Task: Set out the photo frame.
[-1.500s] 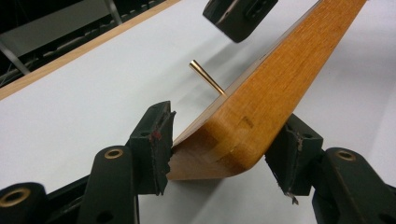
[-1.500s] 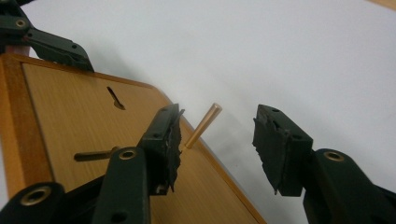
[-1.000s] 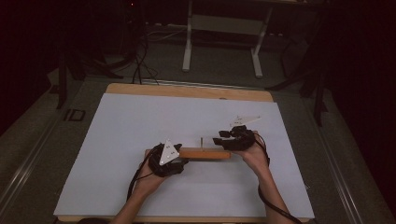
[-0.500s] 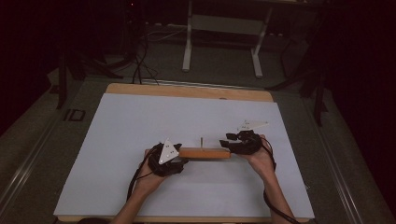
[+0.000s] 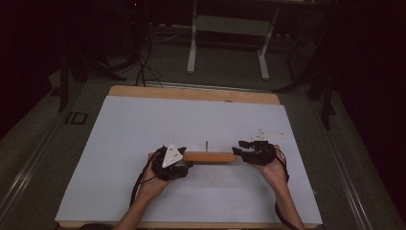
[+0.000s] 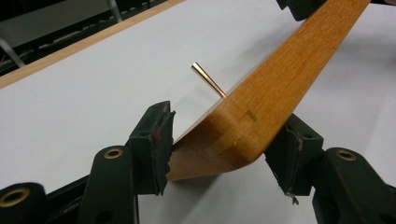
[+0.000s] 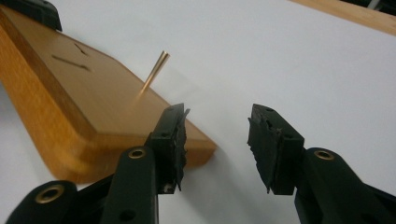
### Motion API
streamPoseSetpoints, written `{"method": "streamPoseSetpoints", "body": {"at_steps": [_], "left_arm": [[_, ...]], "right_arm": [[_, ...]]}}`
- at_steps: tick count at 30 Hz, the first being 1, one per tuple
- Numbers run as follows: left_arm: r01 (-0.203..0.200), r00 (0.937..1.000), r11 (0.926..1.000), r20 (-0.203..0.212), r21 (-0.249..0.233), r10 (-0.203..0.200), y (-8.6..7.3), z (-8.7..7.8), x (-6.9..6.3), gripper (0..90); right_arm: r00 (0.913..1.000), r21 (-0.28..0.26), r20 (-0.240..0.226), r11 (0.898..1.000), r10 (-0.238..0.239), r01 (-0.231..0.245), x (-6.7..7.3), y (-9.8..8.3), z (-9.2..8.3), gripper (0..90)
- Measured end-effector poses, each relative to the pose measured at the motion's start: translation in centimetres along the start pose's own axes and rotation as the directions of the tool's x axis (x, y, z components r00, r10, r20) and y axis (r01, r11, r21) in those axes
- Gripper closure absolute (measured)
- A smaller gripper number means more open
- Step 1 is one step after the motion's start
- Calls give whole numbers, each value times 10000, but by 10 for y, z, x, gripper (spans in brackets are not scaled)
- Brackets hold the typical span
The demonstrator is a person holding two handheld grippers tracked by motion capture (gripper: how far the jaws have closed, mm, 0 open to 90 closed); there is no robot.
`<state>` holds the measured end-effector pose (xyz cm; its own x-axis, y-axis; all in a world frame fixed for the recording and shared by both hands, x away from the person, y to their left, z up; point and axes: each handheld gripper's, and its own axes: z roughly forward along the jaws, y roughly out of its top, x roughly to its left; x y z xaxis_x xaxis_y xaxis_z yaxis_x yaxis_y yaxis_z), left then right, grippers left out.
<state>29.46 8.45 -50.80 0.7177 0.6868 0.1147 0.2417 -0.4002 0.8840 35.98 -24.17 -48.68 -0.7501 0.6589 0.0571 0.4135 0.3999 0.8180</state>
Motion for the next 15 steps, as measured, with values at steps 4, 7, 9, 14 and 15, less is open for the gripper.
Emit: {"method": "streamPoseSetpoints", "body": {"at_steps": [4, 7, 9, 14, 15], "left_arm": [[49, 10000, 10000, 22, -17, -49, 0, 0, 0, 447], [96, 10000, 9999, 29, -42, -96, 0, 0, 1, 447], [192, 9998, 9998, 55, -94, -191, 0, 0, 1, 447], [223, 9997, 9997, 57, -83, -223, 1, 0, 2, 448], [223, 9997, 9997, 57, -83, -223, 1, 0, 2, 448]], "right_arm": [[10000, 113, 30, 9999, -3, 3, 0, -6, -1, 554], [10000, 272, 0, 9996, -33, 33, 0, -10, -3, 555], [9999, 414, 77, 9991, -122, 119, 1, -13, -3, 557], [9996, 635, -31, 9976, -269, 270, 4, -20, -4, 563], [9996, 635, -31, 9976, -269, 270, 4, -20, -4, 563]]}}
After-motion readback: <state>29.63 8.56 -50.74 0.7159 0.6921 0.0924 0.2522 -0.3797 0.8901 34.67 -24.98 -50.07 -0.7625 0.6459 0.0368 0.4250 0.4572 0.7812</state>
